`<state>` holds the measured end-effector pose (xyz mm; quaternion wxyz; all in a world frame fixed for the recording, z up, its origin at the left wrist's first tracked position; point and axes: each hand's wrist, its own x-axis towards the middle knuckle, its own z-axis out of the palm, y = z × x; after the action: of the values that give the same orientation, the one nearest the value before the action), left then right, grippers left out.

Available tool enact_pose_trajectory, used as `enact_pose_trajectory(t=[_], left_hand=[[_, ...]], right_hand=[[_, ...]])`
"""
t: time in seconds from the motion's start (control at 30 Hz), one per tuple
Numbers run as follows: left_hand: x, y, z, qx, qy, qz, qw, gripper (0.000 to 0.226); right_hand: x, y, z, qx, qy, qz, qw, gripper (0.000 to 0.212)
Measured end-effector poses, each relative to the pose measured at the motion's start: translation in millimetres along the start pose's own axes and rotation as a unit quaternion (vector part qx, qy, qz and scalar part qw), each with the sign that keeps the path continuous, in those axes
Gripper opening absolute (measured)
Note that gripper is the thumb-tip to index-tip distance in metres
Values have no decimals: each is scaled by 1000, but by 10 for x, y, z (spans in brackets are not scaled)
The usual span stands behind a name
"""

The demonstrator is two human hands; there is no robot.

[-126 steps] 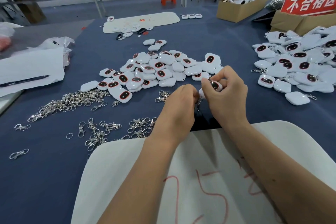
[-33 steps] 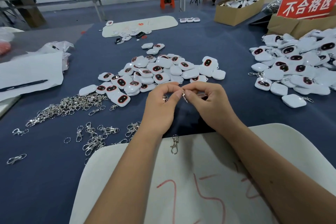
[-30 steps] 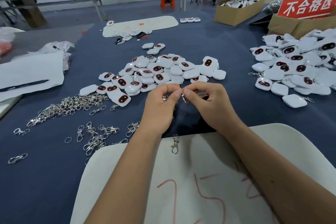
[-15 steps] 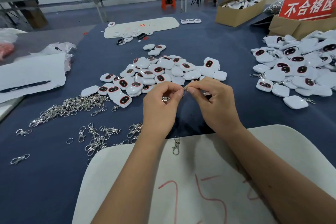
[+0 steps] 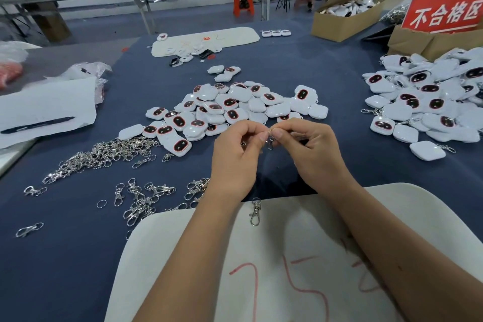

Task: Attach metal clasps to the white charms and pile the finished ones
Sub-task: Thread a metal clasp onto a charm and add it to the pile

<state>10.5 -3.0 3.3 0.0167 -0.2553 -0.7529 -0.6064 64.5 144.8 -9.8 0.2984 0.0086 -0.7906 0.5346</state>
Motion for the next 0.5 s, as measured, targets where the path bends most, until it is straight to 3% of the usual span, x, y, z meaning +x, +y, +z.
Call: enact_pose_trajectory(t=[0.3, 0.5], left_hand=[[-27, -38, 47, 117, 30, 85, 989, 19], [-49, 0, 174, 49, 70, 82, 993, 11]], right_hand=[[-16, -11, 12, -64, -6, -41, 997, 15], [-35, -72, 9, 71, 8, 26, 997, 30]])
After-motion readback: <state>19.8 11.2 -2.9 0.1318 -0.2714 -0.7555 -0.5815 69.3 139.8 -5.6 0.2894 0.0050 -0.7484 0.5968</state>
